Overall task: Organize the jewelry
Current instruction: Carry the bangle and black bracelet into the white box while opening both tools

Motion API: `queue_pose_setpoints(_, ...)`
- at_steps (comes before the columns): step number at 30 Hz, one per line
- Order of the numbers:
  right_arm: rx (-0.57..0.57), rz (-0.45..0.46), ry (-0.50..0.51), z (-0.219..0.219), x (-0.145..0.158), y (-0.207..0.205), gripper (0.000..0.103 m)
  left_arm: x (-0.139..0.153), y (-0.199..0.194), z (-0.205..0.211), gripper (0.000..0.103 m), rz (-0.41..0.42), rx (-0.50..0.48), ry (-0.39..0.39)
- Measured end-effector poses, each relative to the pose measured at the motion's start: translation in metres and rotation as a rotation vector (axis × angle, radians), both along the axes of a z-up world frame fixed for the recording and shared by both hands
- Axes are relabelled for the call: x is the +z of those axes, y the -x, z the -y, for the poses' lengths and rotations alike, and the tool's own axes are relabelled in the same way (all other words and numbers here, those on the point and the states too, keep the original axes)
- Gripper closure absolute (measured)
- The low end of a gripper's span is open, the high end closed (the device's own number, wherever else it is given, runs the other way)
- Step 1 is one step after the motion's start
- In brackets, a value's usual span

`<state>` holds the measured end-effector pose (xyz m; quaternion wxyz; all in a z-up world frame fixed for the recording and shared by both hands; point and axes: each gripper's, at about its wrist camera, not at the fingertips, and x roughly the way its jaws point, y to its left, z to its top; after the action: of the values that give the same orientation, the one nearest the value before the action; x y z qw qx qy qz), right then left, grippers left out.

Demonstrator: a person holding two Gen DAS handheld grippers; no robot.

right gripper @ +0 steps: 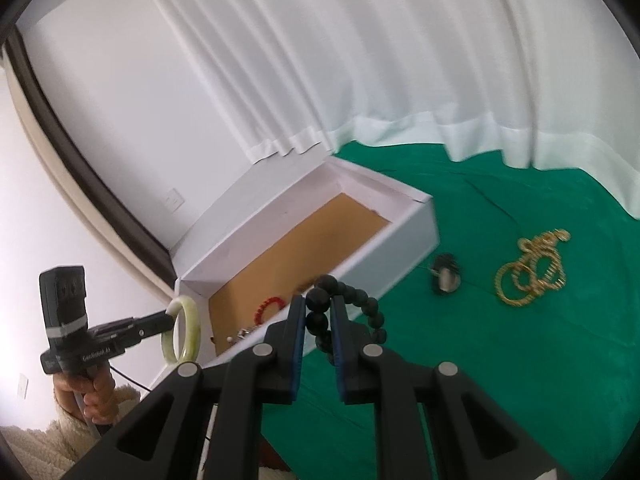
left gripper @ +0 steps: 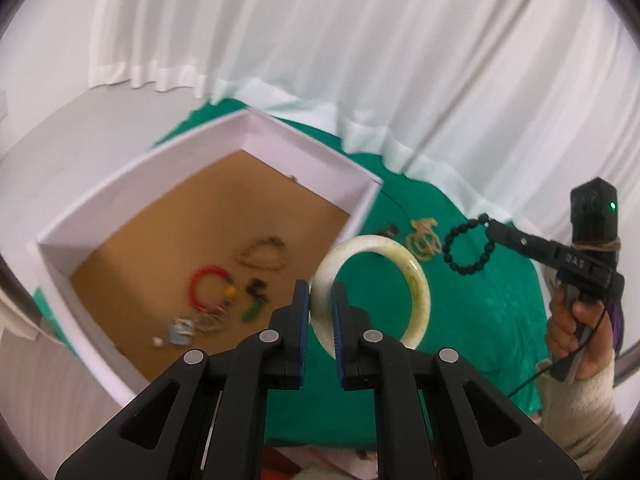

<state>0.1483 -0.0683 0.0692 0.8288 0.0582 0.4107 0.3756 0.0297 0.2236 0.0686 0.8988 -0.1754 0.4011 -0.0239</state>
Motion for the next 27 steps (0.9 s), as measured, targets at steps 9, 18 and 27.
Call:
queue_pose_setpoints(9, 0.107, 0.048, 0.025, -0.095, 0.010, -0.035, 0.090, -0.018, -0.050, -0.070, 0.094, -0.020, 0.138, -0.031)
queue_pose_setpoints(18, 0.045, 0.024, 0.214, -0.159, -0.048, -0.106, 0.090, -0.099, -0.112, -0.110, 0.094, -0.182, 0.215, -0.052)
queue_pose_setpoints(27, 0.032, 0.040, 0.413, -0.191, -0.113, -0.130, 0.079, -0.148, -0.135, -0.103, 0.081, -0.305, 0.200, -0.112)
